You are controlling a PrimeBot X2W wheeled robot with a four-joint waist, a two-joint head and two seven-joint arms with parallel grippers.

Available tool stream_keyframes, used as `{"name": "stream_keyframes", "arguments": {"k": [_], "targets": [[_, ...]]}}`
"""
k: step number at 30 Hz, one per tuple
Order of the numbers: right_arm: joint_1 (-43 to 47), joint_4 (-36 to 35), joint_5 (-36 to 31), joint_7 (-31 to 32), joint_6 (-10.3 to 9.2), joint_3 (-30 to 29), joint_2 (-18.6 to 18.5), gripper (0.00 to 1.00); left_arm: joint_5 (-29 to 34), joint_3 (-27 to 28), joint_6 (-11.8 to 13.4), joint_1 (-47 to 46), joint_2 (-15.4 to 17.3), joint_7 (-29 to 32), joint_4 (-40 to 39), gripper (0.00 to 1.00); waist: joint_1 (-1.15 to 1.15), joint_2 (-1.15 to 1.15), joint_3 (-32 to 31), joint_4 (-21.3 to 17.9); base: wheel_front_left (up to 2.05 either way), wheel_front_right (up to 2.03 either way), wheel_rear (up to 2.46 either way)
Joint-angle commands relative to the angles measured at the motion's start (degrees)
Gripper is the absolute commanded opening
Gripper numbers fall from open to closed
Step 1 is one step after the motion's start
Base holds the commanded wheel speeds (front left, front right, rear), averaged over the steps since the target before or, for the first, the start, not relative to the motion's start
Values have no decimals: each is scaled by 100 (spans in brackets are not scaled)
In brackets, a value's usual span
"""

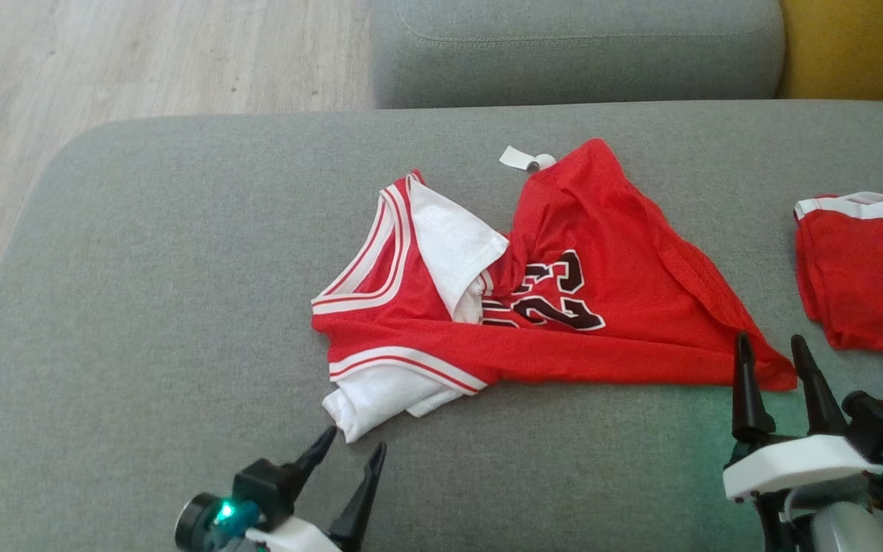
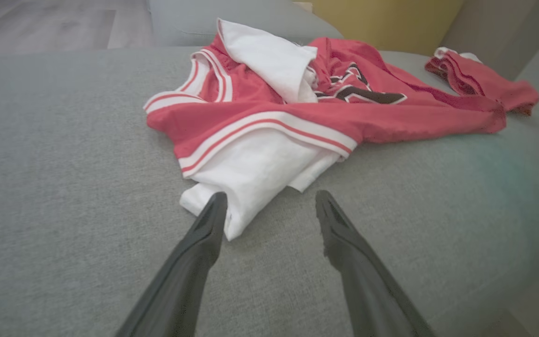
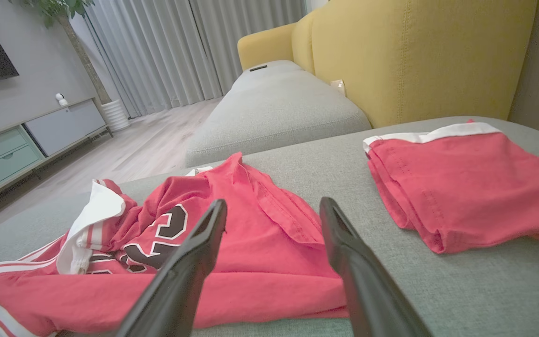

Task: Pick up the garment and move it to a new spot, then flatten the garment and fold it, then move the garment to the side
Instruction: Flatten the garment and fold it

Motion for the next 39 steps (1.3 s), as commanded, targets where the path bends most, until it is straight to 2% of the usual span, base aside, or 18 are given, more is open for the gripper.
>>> {"name": "stream_keyframes", "arguments": {"k": [1, 7, 15, 29, 30, 31, 39], "targets": [[-199, -119, 29, -45, -5, 161, -33, 100, 137, 64, -11, -270, 127, 13, -85, 100, 0, 0, 11, -12, 0, 0, 0], [-270, -84, -21, 16, -5, 200, -33, 100, 678, -204, 166, -632, 333, 104, 321, 100, 0, 0, 91, -123, 0, 0, 0], [-378, -122, -75, 73, -5, 185, -33, 100, 1141, -466, 337, -1128, 415, 153, 965, 100, 0, 0, 260, -281, 0, 0, 0], [-493, -118, -71, 64, -5, 112, -32, 100, 1357, -679, 495, -1667, 391, 79, 1818, 100, 0, 0, 432, -351, 0, 0, 0], [-501, -116, -69, 63, -5, 114, -32, 100, 1355, -689, 499, -1691, 382, 88, 1866, 89, 0, 0, 432, -347, 0, 0, 0], [-508, -115, -67, 63, -5, 117, -32, 100, 1346, -698, 491, -1714, 371, 96, 1911, 0, 0, 0, 432, -342, 0, 0, 0], [-502, -88, -91, 56, -5, 106, -32, 100, 1135, -684, 357, -1793, 320, 54, 2015, 0, 0, 0, 348, -279, 0, 0, 0]]}}
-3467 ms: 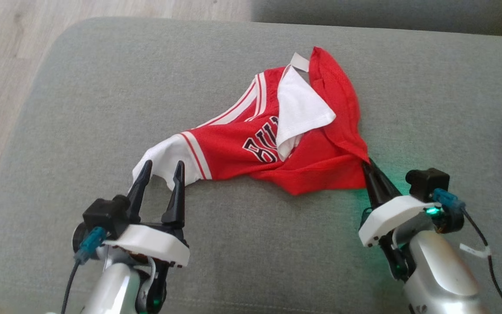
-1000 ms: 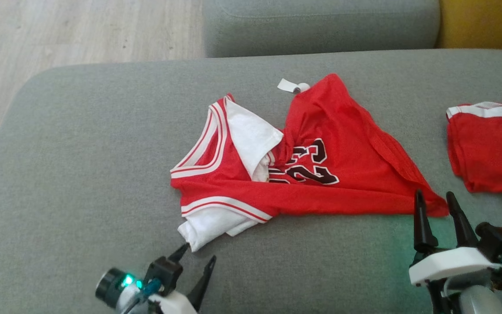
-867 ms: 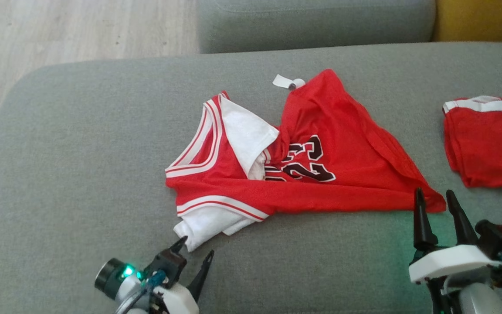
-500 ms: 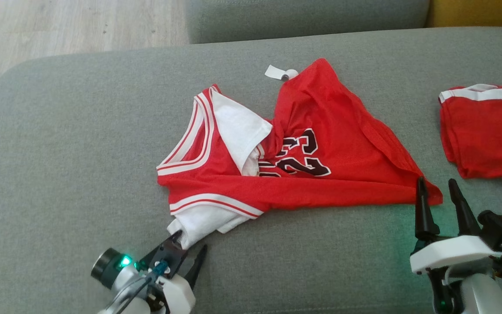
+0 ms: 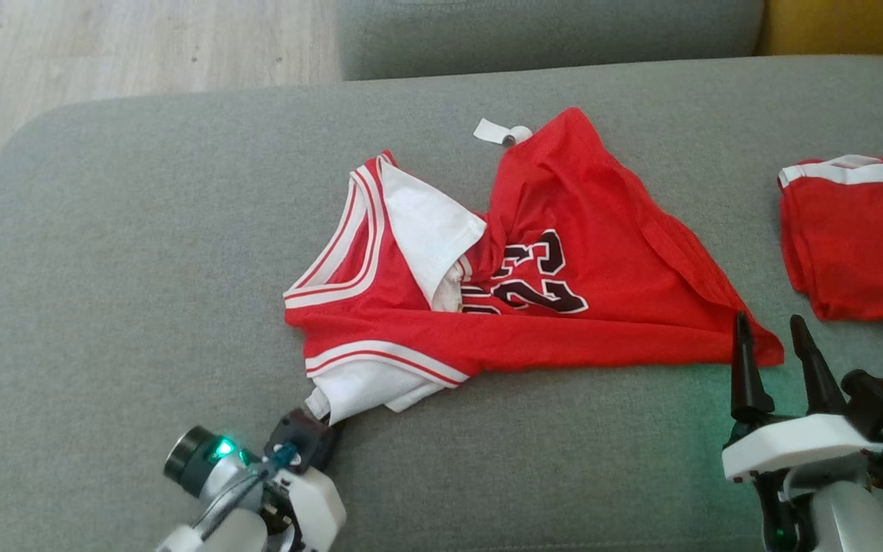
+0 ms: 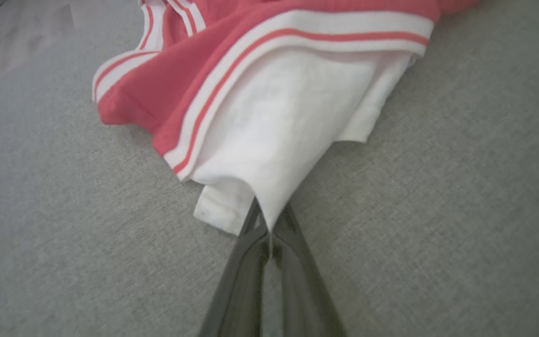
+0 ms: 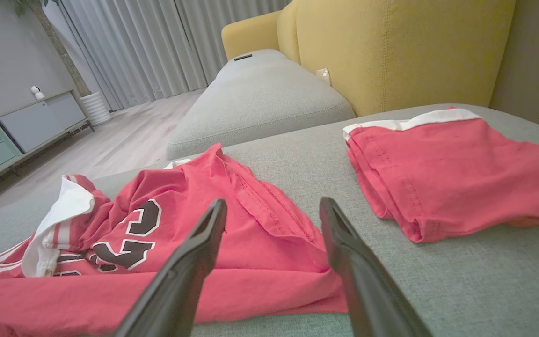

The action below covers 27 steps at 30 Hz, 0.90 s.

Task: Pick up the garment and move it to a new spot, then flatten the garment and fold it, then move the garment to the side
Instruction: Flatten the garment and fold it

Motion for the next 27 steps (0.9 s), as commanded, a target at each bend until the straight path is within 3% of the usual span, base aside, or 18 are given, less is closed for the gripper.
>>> {"name": "stream_keyframes", "arguments": {"k": [1, 5, 10, 18, 27], "targets": [[-237, -149, -40, -30, -5, 113, -32, 100, -233, 269, -116, -166, 36, -80, -114, 0, 0, 0, -48, 27, 0, 0, 0], [-187, -69, -86, 30, -5, 50, -32, 100, -879, 409, -412, -35, -136, -208, -574, 0, 0, 0, -142, 80, 0, 0, 0], [-187, 210, -353, 252, -5, -265, -32, 100, -1697, 471, -517, 146, -153, -253, -1411, 0, 0, 0, -205, 157, 0, 0, 0], [-451, 657, -749, 550, -5, -696, -32, 100, -2511, 718, -528, 359, -96, -243, -2374, 0, 0, 0, -159, 251, 0, 0, 0], [-646, 1116, -642, 688, -5, -733, -32, 100, -2602, 971, -259, 434, -60, -269, -2757, 0, 0, 0, -54, 303, 0, 0, 0]]}}
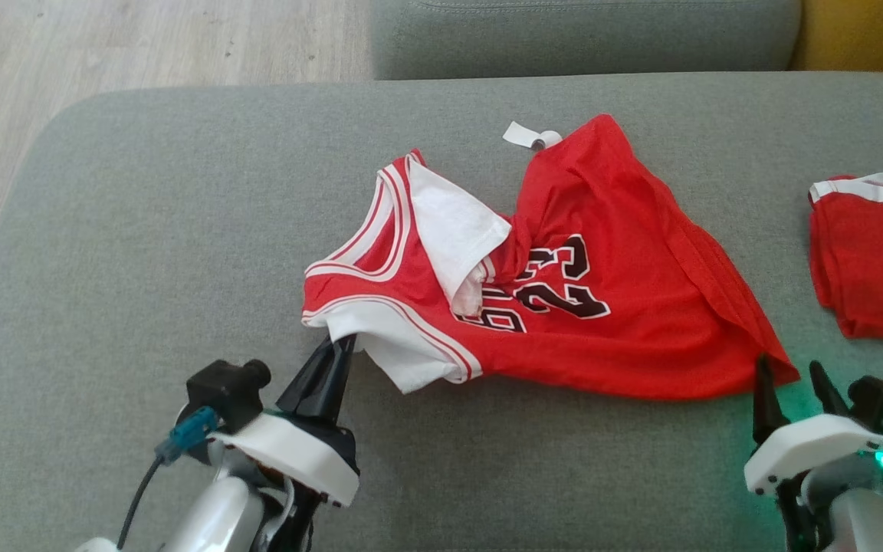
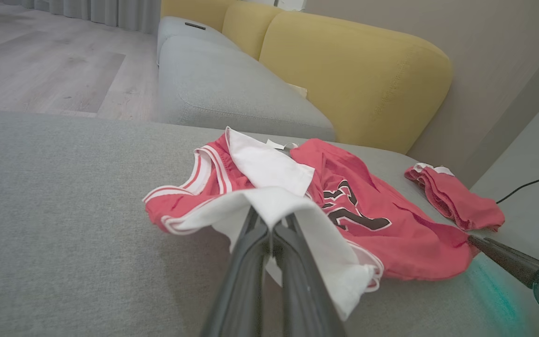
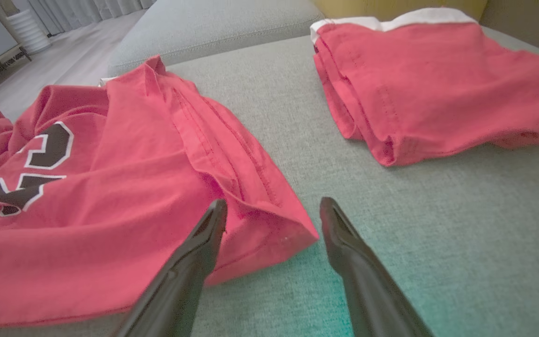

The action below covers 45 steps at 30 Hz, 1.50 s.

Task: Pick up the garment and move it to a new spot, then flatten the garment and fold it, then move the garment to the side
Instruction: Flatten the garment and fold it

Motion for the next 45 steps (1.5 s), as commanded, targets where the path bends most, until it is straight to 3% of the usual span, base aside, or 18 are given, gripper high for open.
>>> {"name": "stream_keyframes", "arguments": {"k": [1, 12, 24, 25, 26, 35, 45], "targets": [[-200, -97, 49, -9, -5, 165, -33, 100, -24, 259, 40, -162, 78, -77, -231, 0, 0, 0, 3, -3, 0, 0, 0], [-407, 421, 150, -11, -5, 37, -33, 100, 34, 289, 102, -161, 125, -100, -278, 0, 0, 0, 60, -20, 0, 0, 0], [-899, 1086, 850, -123, -5, 343, -33, 100, 139, 200, 129, -239, 191, -98, -138, 0, 0, 0, 212, -32, 0, 0, 0], [-924, 1114, 889, -135, -5, 402, -33, 43, 140, 204, 134, -241, 205, -99, -116, 0, 0, 0, 209, -48, 0, 0, 0], [-947, 1115, 893, -179, -5, 448, -33, 0, 139, 211, 139, -243, 218, -99, -99, 0, 0, 0, 207, -65, 0, 0, 0], [-1008, 657, 1084, -424, -5, 836, -33, 0, 19, 367, 144, -331, 313, -105, -174, 0, 0, 0, 2, -257, 0, 0, 0], [-1313, -1505, 1893, 354, -5, 1305, -233, 0, -185, 796, 192, -888, 578, 64, -838, 0, 0, 0, -445, -563, 0, 0, 0]]}}
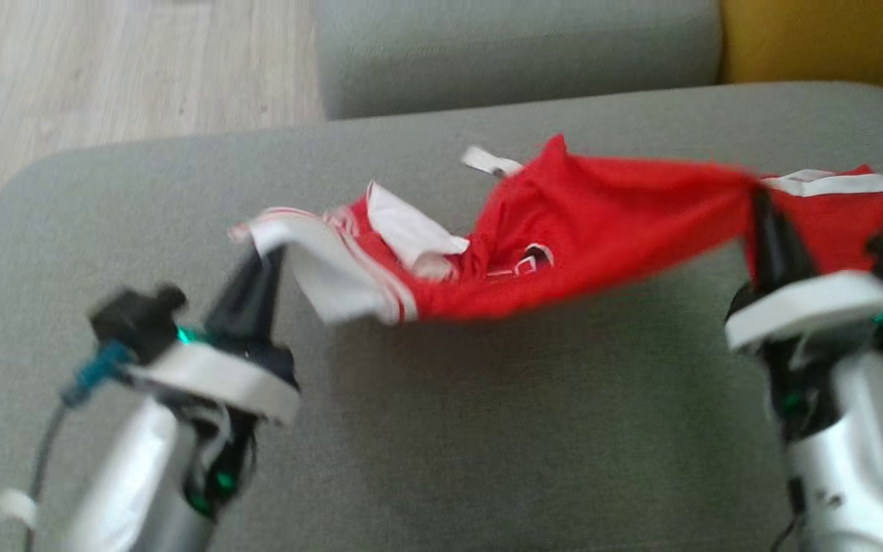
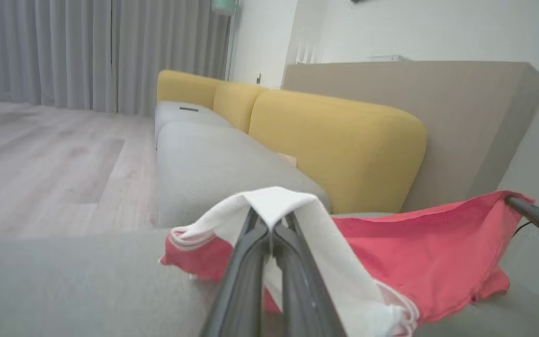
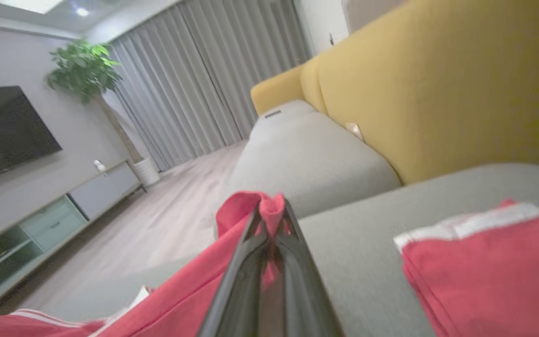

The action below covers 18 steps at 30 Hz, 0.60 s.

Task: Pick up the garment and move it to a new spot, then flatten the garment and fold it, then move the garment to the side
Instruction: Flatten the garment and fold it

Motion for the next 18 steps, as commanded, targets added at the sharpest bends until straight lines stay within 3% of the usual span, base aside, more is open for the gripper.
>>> {"name": "stream_keyframes", "arguments": {"k": [1, 8, 13, 18], "targets": [[-468, -525, 137, 180, -5, 168, -137, 0, -47, 335, 23, -579, 219, 60, -345, 0, 0, 0, -113, -72, 0, 0, 0], [-1299, -1762, 539, 972, -5, 234, -259, 0, -226, 773, 113, -1871, 459, 558, -769, 0, 0, 0, -282, -92, 0, 0, 0], [-1701, -2355, 270, 1227, -5, 10, -81, 0, -384, 1026, 289, -2455, 507, 861, -1070, 0, 0, 0, -347, -112, 0, 0, 0], [-1565, -2924, -24, 1662, -5, -214, 88, 0, -749, 1299, 577, -2446, 443, 1221, -1495, 0, 0, 0, -304, -119, 0, 0, 0]]}}
